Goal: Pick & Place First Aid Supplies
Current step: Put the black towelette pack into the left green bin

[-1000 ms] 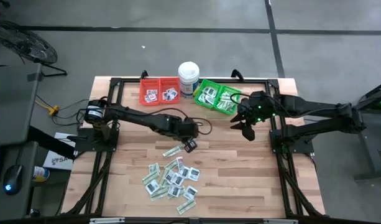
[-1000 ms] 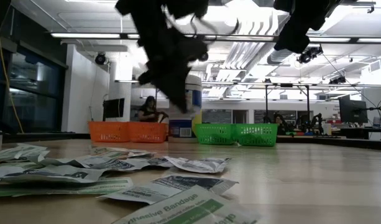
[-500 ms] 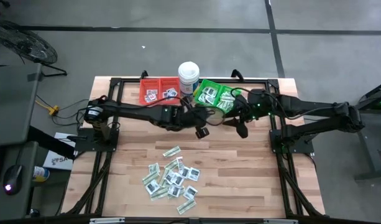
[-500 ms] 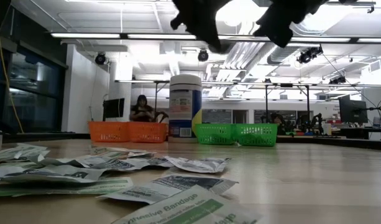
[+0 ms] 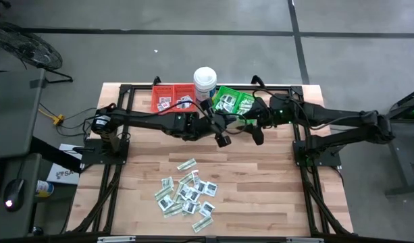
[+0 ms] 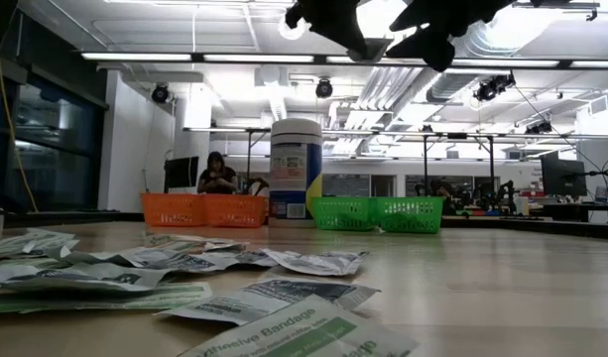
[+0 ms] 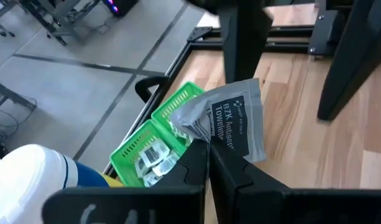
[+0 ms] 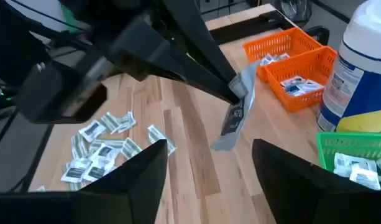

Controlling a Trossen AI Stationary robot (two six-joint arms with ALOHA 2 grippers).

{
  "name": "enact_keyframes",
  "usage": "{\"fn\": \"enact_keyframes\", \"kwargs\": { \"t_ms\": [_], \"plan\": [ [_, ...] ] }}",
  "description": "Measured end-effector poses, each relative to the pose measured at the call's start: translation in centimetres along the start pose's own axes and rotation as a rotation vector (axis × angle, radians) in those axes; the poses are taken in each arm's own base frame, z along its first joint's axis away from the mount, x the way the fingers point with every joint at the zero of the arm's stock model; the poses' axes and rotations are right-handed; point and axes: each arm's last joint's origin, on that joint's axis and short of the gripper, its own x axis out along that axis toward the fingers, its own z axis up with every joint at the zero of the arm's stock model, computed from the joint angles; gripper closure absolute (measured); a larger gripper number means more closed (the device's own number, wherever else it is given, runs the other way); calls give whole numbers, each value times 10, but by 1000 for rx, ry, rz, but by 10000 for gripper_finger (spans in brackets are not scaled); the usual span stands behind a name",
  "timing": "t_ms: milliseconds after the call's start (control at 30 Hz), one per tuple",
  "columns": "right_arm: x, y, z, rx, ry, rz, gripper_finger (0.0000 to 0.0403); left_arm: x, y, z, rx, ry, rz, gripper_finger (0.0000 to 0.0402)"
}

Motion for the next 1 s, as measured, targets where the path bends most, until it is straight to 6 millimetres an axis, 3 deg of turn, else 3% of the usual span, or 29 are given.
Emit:
{"fn": "enact_keyframes", "kwargs": {
  "t_ms": [133,267,867,1000],
  "plan": [
    [10,-3,2,1,-13,6,166,0,0,4,6,-33,-6,401],
    [20,-5,0,4,3,1,184,0,0,4,11,-32,-8,401],
    [14,-5,2,-29,-23,-27,391,0,-1,3,25,-23,-28,401],
    [14,-5,2,-29,-21,-26,396,0,-1,3,27,-23,-28,401]
  ]
}}
